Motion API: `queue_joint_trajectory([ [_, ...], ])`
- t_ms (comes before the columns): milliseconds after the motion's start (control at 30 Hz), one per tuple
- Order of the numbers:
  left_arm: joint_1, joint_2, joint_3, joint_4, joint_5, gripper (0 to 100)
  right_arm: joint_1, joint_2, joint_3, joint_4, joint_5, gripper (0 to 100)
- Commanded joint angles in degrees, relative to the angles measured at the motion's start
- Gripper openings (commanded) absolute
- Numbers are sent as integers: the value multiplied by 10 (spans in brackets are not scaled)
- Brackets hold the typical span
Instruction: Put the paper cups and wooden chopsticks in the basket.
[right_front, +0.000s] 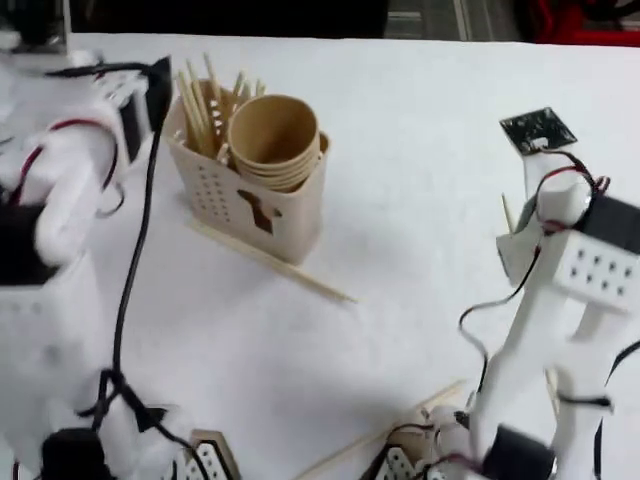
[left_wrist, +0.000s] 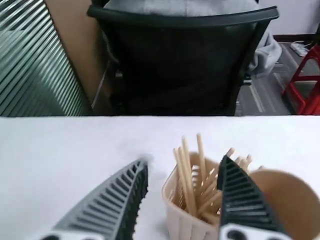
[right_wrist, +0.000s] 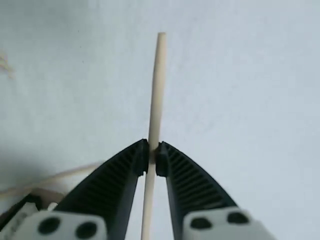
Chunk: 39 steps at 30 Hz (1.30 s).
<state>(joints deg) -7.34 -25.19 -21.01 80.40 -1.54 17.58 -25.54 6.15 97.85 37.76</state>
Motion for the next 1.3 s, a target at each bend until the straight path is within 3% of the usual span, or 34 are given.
queue_joint_trajectory([
  [0,-17,-45,-21,47,6,233,-49,-90,-8,-2,-57,19],
  [267,-59,-94,-21,126,6,233,-131,-197,-8,-117,-223,19],
  [633,-138,-158,18,155,7,233,-261,-218,-8,-303,-302,19],
  [767,-138,-236,120,109,8,233,-312,-218,-8,-392,-307,19],
  [1000,-138,-402,416,-59,10,233,-414,-218,-9,-576,-306,19],
  [1267,-136,-574,716,-178,11,233,-515,-198,-6,-705,-306,19],
])
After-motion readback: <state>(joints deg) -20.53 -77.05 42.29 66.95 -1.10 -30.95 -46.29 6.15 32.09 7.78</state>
